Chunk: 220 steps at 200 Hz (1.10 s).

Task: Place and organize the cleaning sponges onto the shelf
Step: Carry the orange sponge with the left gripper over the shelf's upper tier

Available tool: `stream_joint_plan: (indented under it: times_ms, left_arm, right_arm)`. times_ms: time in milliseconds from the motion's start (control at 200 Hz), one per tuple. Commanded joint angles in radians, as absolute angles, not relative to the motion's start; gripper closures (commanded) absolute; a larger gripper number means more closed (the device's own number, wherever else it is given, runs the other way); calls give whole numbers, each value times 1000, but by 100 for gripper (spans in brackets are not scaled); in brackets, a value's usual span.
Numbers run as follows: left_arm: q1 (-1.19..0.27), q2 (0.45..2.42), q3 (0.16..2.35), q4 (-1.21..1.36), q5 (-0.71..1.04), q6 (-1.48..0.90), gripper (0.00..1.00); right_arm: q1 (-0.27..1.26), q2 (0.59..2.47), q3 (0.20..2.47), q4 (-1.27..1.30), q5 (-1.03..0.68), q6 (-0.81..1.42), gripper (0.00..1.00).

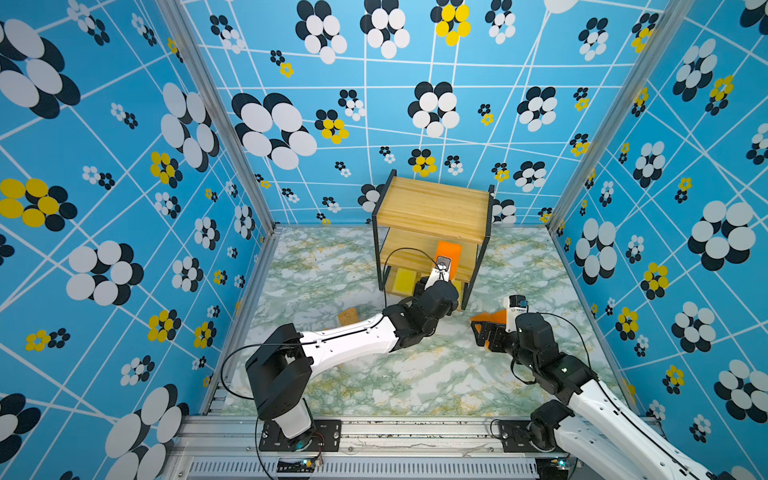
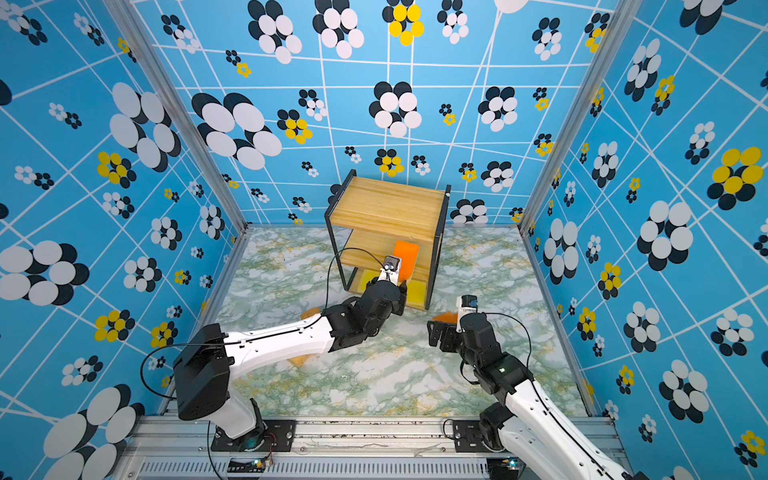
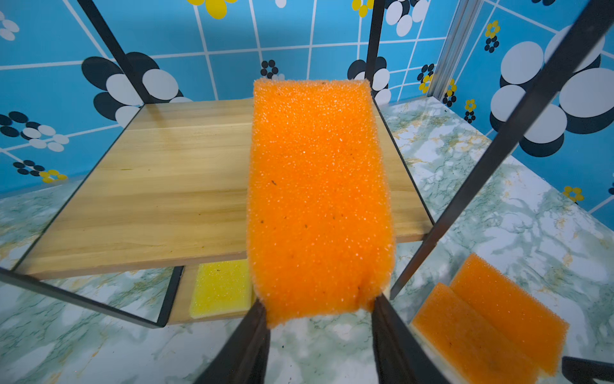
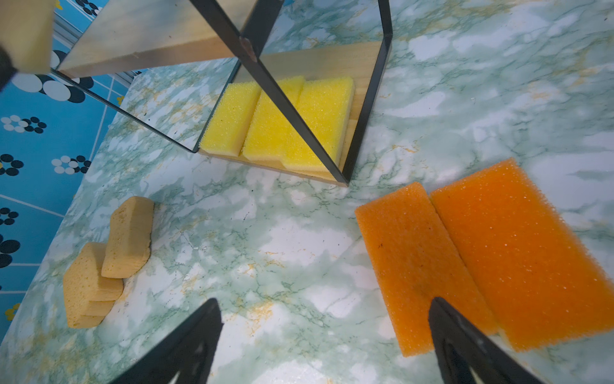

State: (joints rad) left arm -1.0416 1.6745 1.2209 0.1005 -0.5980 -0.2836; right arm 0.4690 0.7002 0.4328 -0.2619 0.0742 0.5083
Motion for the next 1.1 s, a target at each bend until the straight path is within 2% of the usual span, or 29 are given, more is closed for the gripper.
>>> stream_joint_plan:
  times_ms: [0,680,1095]
  left_arm:
    - [-1037,1711,1274,125,-591,-265,51]
    - [-1009,1849,1410,182,-619,-231,51]
    - [-1004,1916,1415,261,-626,-190,50]
  right_arm:
    - [459,684,456,-290,89,499,1]
    - [438,649,440,-316,82,489,1]
    - [434,628,428,-326,83,491,1]
